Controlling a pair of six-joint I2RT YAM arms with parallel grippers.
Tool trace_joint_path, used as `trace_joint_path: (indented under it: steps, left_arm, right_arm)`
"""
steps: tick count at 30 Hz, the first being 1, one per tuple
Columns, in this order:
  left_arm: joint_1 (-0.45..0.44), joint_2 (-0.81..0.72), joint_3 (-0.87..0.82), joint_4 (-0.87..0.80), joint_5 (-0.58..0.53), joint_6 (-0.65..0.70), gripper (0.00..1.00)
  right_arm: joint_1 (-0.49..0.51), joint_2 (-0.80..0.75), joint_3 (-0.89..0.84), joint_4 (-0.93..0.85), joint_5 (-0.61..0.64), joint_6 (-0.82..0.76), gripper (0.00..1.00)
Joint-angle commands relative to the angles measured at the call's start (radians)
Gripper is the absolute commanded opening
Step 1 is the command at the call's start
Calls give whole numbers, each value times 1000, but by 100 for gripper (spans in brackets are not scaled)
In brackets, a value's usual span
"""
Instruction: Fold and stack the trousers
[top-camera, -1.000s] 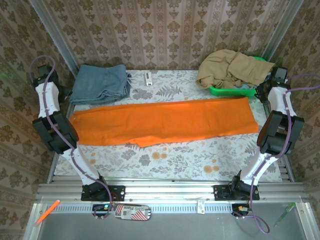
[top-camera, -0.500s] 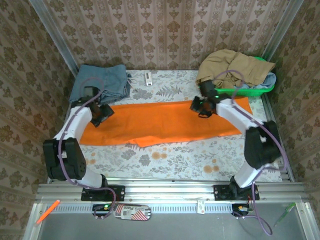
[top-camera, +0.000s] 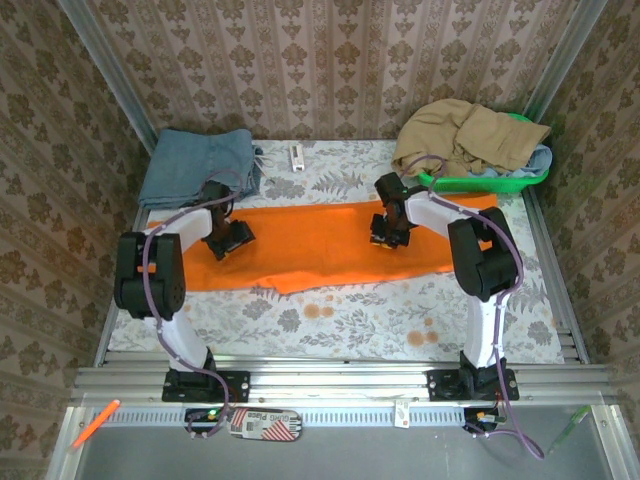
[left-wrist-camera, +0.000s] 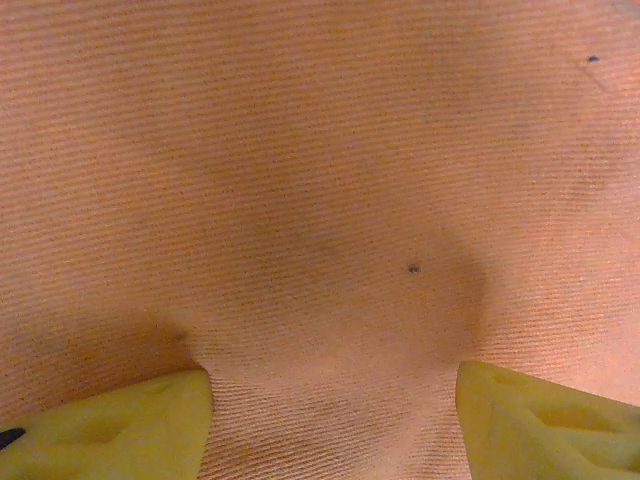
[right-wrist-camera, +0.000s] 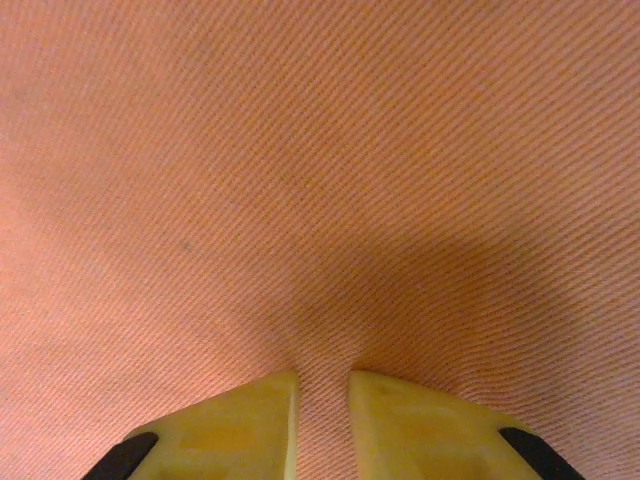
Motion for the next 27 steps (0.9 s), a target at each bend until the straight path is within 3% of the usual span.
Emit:
trace_joint_path:
  steps: [1, 7, 13, 19, 22, 27]
  left_arm:
    - [-13, 7, 30, 46, 20, 25, 66]
    - [-26, -56, -27, 76, 51, 7, 66]
    - [-25, -210, -53, -9, -27, 23, 67]
    - [1, -464, -177, -181, -249, 13, 72]
    - [35, -587, -295, -218, -239, -31, 76]
    - [34, -652, -430, -205, -221, -82, 76]
  right_arm:
    - [-46, -34, -66, -43, 54, -22, 24]
    - [-137, -130, -190, -20, 52, -41, 24]
    - [-139, -177, -175, -40, 6, -65, 25]
    - [-5, -264, -108, -102, 28, -80, 31]
    - [70, -311, -129, -92, 14, -67, 36]
    - [227, -349, -173, -56, -15, -79, 51]
